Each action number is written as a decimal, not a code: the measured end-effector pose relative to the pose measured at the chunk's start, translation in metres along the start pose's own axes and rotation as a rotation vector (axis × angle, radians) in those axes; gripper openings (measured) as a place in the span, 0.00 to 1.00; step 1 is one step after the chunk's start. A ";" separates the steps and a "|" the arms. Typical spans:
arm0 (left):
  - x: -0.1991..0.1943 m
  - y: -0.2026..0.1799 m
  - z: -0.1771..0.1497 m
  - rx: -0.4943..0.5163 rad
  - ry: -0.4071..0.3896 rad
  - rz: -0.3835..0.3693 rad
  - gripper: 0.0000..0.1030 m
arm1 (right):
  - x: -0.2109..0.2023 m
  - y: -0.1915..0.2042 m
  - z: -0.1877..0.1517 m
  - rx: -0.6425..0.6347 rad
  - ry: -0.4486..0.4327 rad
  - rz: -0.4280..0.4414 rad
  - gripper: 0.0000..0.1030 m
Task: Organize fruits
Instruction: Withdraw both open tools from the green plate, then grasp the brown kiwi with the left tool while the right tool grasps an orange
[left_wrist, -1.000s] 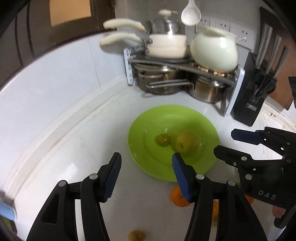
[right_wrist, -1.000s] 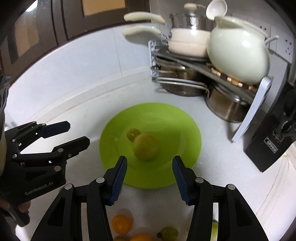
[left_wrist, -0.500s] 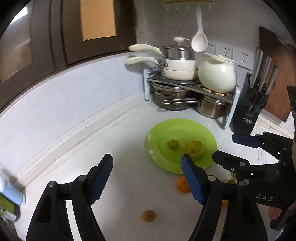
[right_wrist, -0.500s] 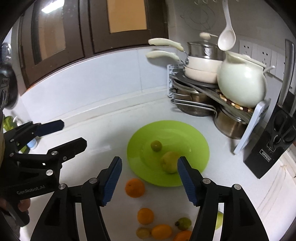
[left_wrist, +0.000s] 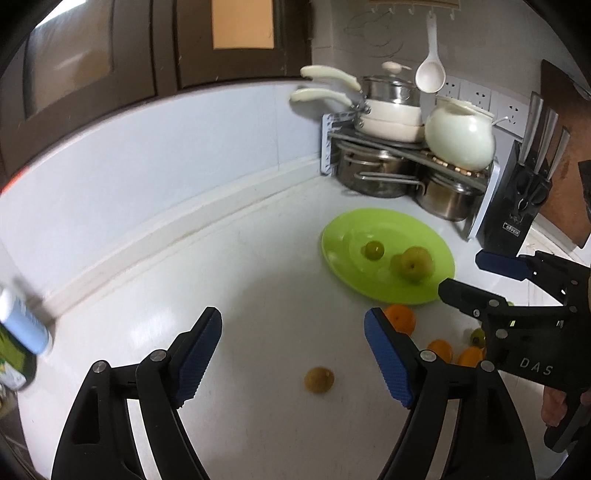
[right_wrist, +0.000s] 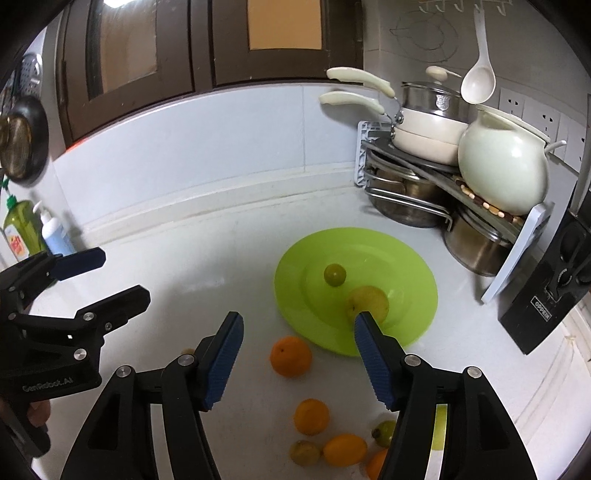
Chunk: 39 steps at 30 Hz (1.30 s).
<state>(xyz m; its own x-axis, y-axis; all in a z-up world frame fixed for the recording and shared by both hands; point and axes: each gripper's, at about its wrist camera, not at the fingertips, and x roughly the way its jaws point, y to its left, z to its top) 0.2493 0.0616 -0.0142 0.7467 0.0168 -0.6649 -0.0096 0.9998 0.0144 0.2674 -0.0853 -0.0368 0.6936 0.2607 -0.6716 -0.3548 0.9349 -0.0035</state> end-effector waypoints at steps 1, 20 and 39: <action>0.001 0.001 -0.004 -0.009 0.006 0.000 0.77 | 0.000 0.001 -0.002 -0.005 0.001 -0.001 0.61; 0.058 0.001 -0.052 -0.016 0.196 -0.049 0.68 | 0.064 0.008 -0.031 -0.005 0.223 0.027 0.61; 0.087 -0.009 -0.055 -0.046 0.269 -0.132 0.39 | 0.101 -0.003 -0.031 0.039 0.301 0.029 0.55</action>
<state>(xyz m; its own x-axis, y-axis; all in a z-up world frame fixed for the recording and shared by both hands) 0.2783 0.0546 -0.1131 0.5402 -0.1185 -0.8331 0.0408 0.9926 -0.1147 0.3191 -0.0690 -0.1279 0.4647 0.2095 -0.8603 -0.3428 0.9384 0.0434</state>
